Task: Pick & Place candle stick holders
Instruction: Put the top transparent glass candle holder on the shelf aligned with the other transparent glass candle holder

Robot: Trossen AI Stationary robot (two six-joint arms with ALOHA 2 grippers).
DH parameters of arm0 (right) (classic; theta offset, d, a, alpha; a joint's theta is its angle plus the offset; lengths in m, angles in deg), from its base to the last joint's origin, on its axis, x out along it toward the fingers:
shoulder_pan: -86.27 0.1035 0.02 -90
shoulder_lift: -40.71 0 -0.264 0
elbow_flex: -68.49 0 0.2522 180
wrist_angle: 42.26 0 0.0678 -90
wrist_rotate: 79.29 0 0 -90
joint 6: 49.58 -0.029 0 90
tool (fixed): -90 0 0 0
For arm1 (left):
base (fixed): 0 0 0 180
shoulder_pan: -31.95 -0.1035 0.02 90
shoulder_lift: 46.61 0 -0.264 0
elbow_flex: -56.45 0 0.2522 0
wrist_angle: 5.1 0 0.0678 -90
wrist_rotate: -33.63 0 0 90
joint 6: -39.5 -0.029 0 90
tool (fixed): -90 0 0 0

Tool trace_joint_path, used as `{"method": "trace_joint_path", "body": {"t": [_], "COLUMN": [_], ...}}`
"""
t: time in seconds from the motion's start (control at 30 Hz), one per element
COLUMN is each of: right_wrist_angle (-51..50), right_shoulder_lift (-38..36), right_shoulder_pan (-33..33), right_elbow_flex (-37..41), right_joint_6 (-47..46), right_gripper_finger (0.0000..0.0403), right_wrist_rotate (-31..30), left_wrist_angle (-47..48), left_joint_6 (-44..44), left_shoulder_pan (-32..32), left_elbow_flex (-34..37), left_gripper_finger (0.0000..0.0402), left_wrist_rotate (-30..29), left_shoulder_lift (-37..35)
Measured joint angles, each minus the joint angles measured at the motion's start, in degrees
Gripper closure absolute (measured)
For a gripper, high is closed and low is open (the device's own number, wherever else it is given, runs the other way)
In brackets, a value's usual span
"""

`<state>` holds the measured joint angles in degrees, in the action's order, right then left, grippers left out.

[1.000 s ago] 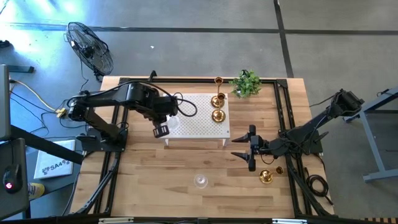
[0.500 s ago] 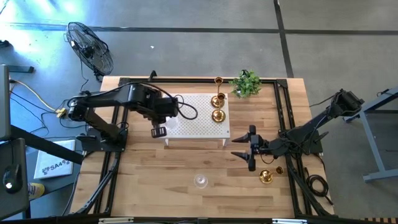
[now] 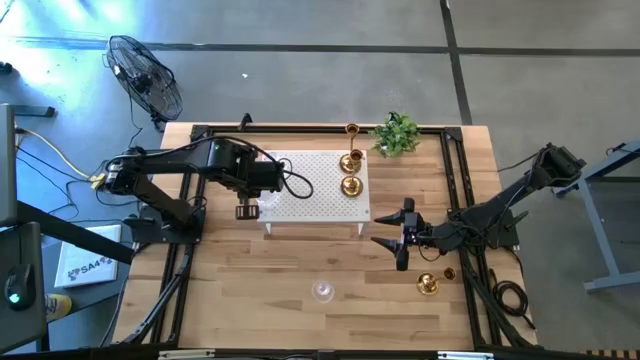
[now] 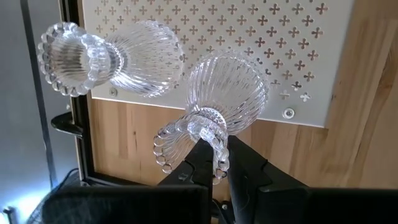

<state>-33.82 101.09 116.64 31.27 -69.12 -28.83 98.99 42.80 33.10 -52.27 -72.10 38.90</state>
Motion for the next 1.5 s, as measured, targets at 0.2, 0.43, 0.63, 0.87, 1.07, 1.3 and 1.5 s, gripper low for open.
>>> {"method": "trace_joint_path", "body": {"t": [0.2,0.43,0.63,0.87,1.07,1.3,1.5], "right_wrist_angle": [-0.1,-0.4,-1.0,-1.5,-1.5,-1.5,-1.5], "right_shoulder_lift": [0.0,0.0,0.0,0.0,0.0,0.0,0.0], "right_shoulder_pan": [0.0,0.0,0.0,0.0,0.0,0.0,0.0], "right_elbow_flex": [0.0,0.0,0.0,0.0,0.0,0.0,0.0], "right_joint_6": [-1.0,-1.0,-1.0,-0.9,-0.2,0.3,0.4], "right_gripper_finger": [0.0157,0.0157,0.0157,0.0157,0.0157,0.0157,0.0157], "right_wrist_rotate": [-1.5,-1.5,-1.9,-2.1,-2.1,-2.1,-2.0], "left_wrist_angle": [-0.1,-1.0,-0.5,-0.4,-0.3,-0.2,-0.1], "left_joint_6": [-0.5,-0.4,-0.5,-0.3,-0.1,0.2,0.2], "left_shoulder_pan": [0.0,0.0,0.0,0.0,0.0,0.0,0.0], "left_elbow_flex": [0.0,-3.3,-4.4,-4.4,-4.4,-4.5,-4.5], "left_gripper_finger": [0.0385,0.0385,0.0385,0.0385,0.0385,0.0378,0.0379], "left_wrist_rotate": [0.1,2.0,1.5,1.4,1.4,1.9,1.8], "left_shoulder_lift": [0.0,0.3,0.2,0.7,0.7,1.3,2.8]}}
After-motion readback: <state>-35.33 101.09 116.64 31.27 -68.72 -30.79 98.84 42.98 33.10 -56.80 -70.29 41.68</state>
